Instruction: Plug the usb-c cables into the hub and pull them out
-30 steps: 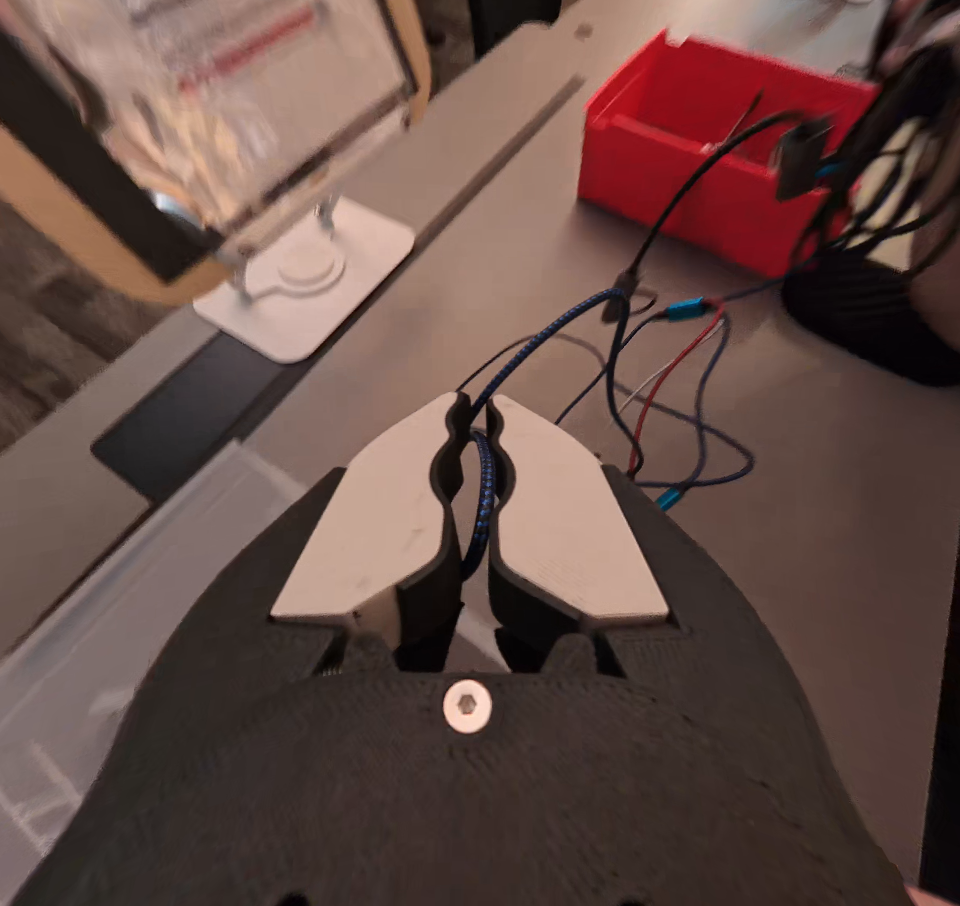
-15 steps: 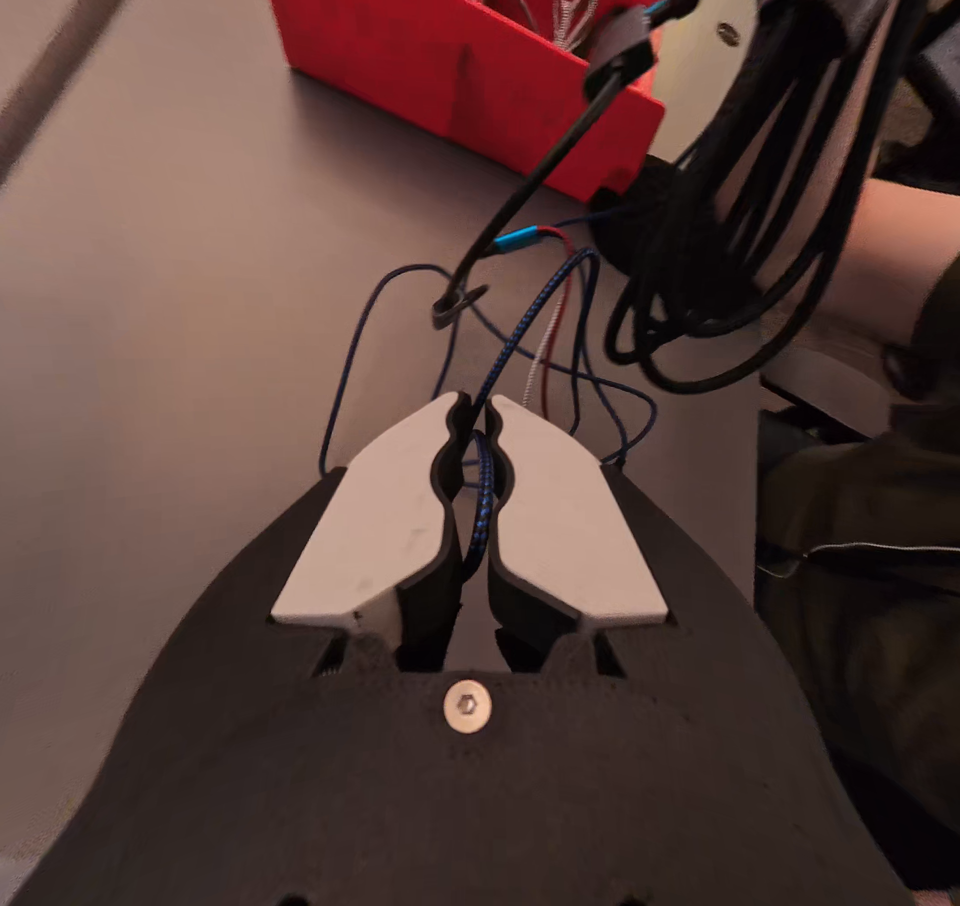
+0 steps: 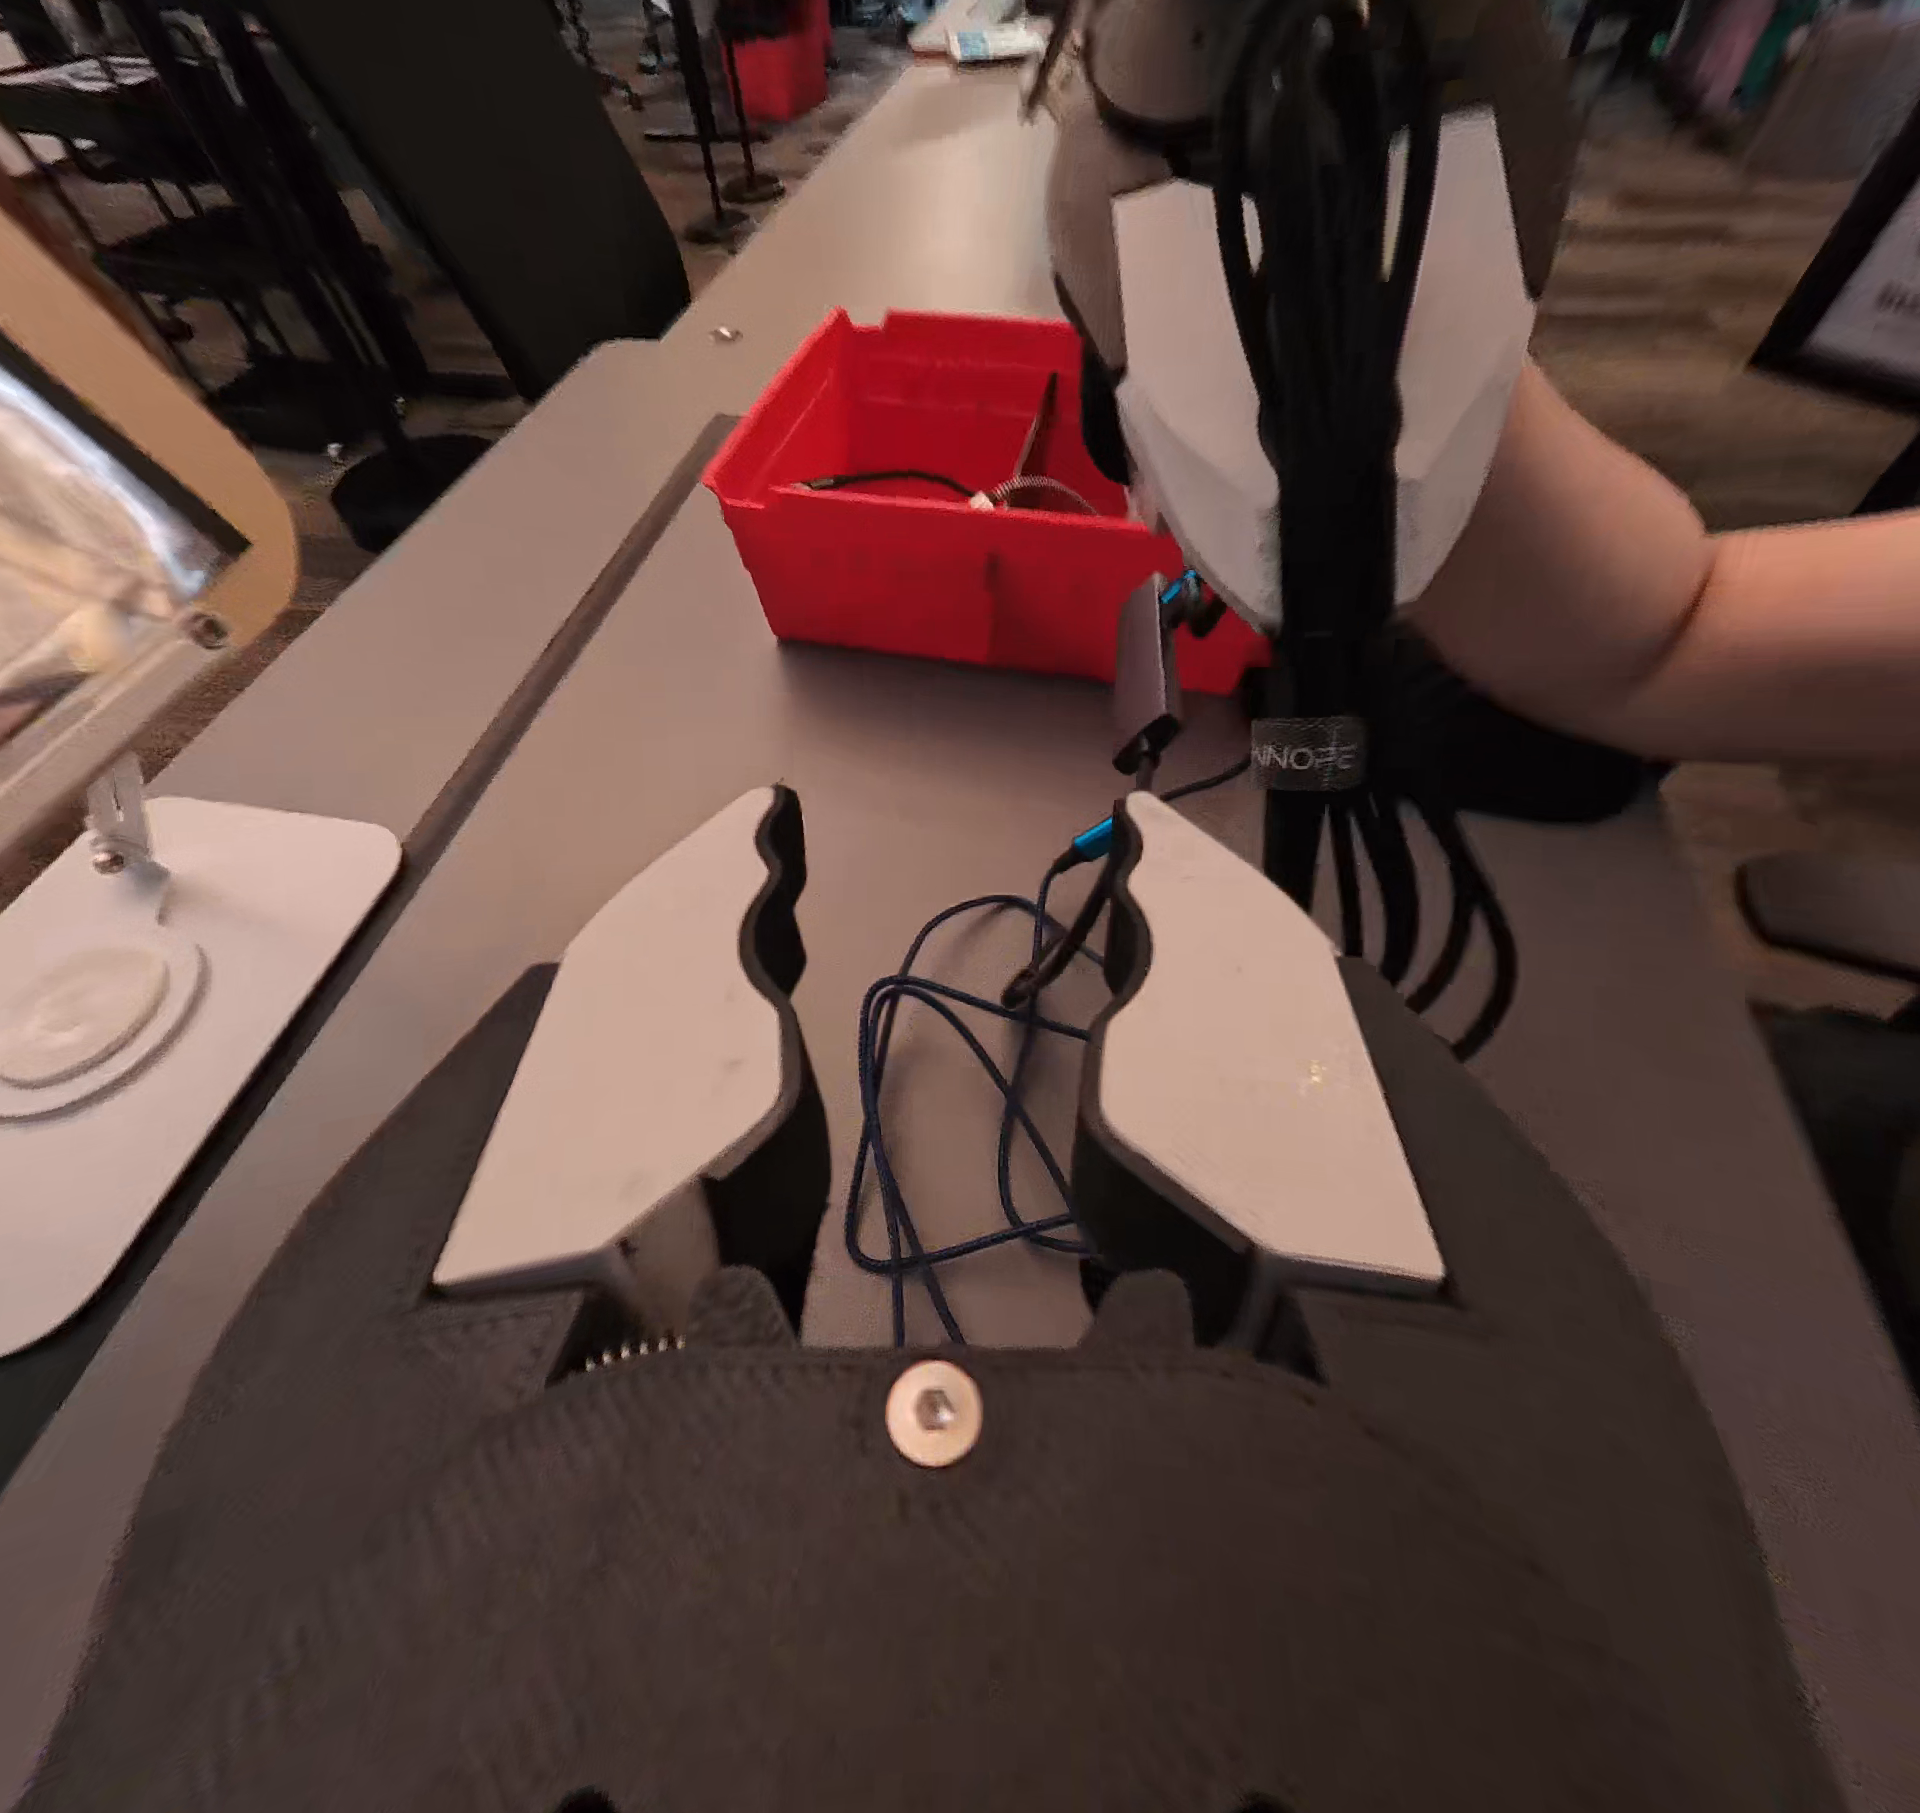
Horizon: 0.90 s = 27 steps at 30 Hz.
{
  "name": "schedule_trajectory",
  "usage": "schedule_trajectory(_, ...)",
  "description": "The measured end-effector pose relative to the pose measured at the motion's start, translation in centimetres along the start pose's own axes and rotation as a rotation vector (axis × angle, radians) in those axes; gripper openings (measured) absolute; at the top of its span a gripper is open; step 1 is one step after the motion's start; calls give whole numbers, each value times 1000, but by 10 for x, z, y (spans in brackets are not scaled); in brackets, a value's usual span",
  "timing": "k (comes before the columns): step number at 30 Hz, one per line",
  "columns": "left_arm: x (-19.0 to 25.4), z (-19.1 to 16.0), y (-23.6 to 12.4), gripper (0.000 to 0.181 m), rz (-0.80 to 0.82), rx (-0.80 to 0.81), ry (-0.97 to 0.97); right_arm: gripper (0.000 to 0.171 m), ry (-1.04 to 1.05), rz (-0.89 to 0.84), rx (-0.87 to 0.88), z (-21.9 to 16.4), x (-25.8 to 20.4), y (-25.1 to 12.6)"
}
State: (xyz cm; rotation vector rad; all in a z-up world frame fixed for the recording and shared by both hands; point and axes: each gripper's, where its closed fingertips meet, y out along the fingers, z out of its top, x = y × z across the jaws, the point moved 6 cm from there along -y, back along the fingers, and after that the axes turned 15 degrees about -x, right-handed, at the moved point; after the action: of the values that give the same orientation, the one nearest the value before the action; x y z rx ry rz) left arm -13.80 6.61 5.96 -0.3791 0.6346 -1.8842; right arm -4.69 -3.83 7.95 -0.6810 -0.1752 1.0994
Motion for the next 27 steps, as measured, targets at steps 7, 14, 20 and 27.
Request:
schedule_trajectory(7,28,-11,46,50,-180,-71,116,17,-144,109,-15,3,-17,19)
schedule_trajectory(14,52,-21,73,56,-341,-193,123,17,-162,133,-46,5,-22,31)
schedule_trajectory(20,56,-17,82,35,-220,-166,221,16,-198,109,-22,11,-28,30)
schedule_trajectory(27,61,-16,90,51,-187,-163,235,16,-229,112,39,16,-31,25)
